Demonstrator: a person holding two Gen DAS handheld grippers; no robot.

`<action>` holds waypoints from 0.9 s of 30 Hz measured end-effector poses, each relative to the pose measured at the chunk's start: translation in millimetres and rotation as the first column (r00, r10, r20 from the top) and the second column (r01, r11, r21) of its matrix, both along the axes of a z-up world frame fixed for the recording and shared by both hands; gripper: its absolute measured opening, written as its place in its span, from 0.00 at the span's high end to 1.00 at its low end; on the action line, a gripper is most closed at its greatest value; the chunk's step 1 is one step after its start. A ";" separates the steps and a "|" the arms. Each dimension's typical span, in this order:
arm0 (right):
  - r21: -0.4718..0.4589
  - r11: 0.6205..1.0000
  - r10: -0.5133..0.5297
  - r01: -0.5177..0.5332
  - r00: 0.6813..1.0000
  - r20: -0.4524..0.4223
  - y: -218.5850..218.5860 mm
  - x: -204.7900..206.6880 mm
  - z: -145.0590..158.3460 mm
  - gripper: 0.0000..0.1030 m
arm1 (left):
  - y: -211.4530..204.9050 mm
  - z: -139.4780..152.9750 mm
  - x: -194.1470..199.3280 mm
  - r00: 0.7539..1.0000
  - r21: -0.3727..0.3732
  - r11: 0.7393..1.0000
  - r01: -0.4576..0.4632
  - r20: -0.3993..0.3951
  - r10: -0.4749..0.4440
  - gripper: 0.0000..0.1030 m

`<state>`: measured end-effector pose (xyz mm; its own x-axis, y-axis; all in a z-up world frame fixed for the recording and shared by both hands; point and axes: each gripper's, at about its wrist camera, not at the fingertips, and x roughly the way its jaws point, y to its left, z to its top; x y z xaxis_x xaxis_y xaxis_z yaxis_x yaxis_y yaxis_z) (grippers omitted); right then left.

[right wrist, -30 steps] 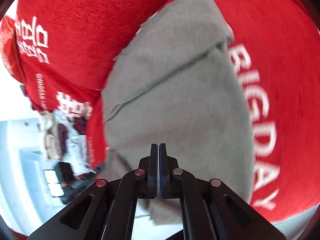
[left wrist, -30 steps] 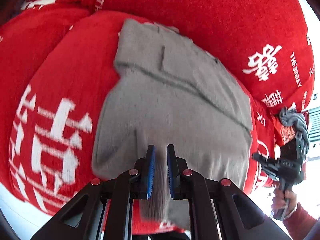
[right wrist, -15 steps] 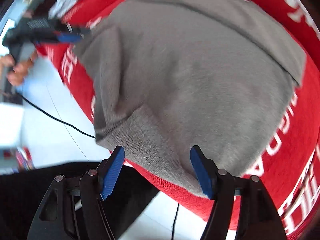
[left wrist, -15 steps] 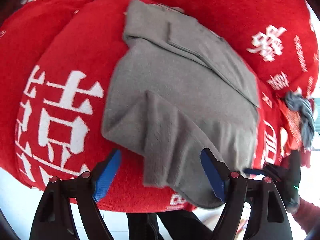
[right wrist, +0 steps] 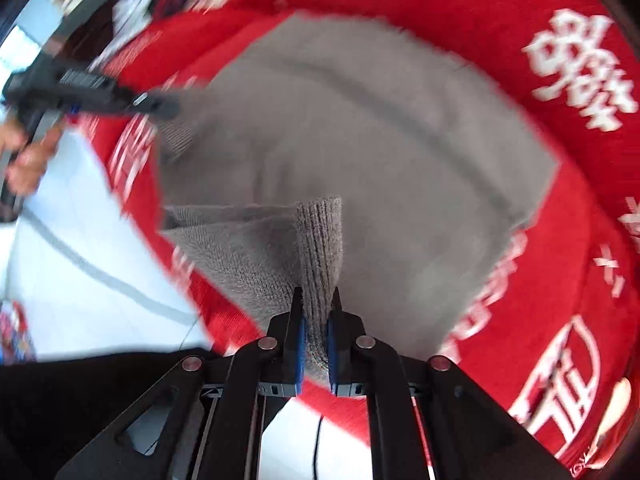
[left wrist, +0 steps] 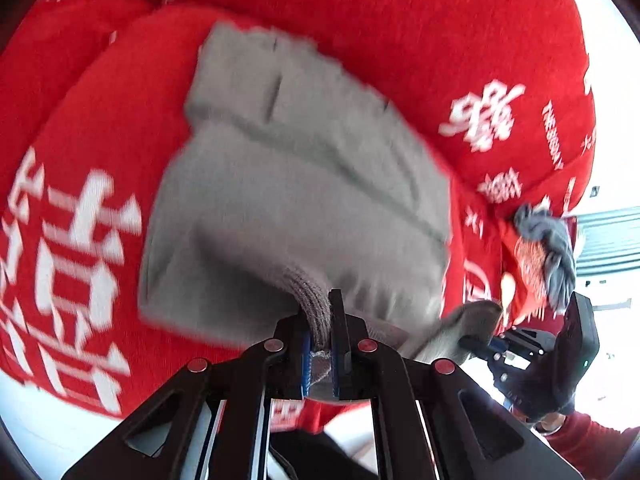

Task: Fold small clothes
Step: 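Lift and fold the hem up toward the collar with both tools, then release the hem, then pinch the folded hem center with both tools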

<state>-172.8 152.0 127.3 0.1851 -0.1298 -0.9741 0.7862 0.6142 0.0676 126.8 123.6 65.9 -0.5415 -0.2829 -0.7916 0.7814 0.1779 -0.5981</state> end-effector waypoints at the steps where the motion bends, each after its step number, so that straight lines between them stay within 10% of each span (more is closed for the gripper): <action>1: -0.024 0.999 -0.039 0.039 0.999 0.008 -14.2 -2.4 3.9 0.91 | -8.7 2.6 0.9 1.000 -0.015 1.000 -0.004 0.018 0.004 0.93; 10: 0.126 0.903 -0.422 0.411 0.904 0.071 -130.9 -45.3 -62.3 0.91 | -81.2 -0.8 12.3 0.949 -0.023 0.998 -0.055 0.310 0.060 0.88; 13: 0.253 0.842 -0.518 0.477 0.846 0.127 -137.8 -60.7 -85.6 0.87 | -82.5 1.8 16.8 0.932 -0.020 1.000 -0.010 0.361 0.017 0.15; 16: 0.335 0.787 -0.586 0.518 0.797 0.147 -131.4 -74.7 -98.1 0.83 | -81.1 5.4 5.3 0.907 -0.025 0.994 0.105 0.413 -0.085 0.15; 20: 0.391 0.775 -0.596 0.497 0.781 0.188 -127.5 -86.6 -99.5 0.47 | -93.3 -27.0 -13.9 0.896 0.111 0.974 0.199 0.382 -0.226 0.15; 27: 0.402 0.801 -0.544 0.444 0.820 0.177 -137.0 -81.1 -107.3 0.47 | -102.4 -62.2 -31.7 0.880 0.194 0.949 0.247 0.365 -0.304 0.15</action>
